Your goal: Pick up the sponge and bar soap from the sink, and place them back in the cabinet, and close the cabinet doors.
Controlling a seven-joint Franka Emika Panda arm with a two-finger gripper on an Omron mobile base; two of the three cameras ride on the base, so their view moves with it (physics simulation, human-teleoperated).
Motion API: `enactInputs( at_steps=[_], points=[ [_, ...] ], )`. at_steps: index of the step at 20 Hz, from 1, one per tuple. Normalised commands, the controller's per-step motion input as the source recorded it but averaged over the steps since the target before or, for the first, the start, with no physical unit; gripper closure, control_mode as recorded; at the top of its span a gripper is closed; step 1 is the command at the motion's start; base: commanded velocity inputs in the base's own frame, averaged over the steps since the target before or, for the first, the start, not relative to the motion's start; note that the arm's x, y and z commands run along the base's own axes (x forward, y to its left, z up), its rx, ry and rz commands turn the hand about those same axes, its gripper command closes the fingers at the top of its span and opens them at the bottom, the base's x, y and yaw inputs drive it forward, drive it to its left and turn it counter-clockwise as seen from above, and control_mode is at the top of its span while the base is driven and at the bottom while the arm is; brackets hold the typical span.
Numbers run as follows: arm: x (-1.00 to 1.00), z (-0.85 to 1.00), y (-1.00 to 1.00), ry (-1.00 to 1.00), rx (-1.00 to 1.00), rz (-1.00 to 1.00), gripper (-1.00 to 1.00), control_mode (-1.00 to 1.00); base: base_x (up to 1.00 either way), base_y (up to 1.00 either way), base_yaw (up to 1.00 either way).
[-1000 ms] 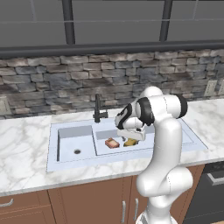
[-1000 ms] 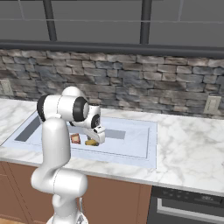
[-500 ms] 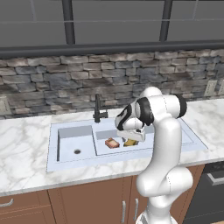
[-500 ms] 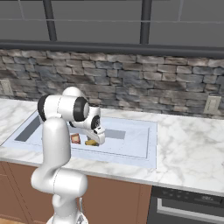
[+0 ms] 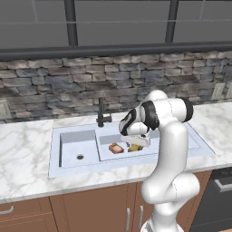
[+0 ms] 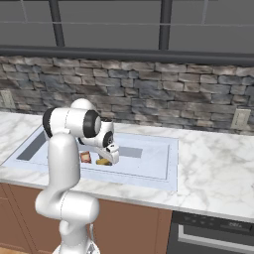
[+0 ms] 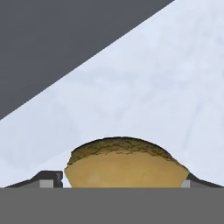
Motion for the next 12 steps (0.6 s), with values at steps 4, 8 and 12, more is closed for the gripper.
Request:
enactInputs(
  at_steps=[4, 8, 12],
  points=[
    [0.00, -0.13, 0.02, 0.00, 0.00, 0.00, 1.00, -1.00, 0.00, 0.00, 0.00],
    [0.00, 0.00, 0.00, 0.00, 0.00, 0.00, 1.00, -1.00, 0.00, 0.00, 0.00],
    [0.00, 0.00, 0.00, 0.00, 0.00, 0.00, 1.00, -1.00, 0.00, 0.00, 0.00]
  ],
)
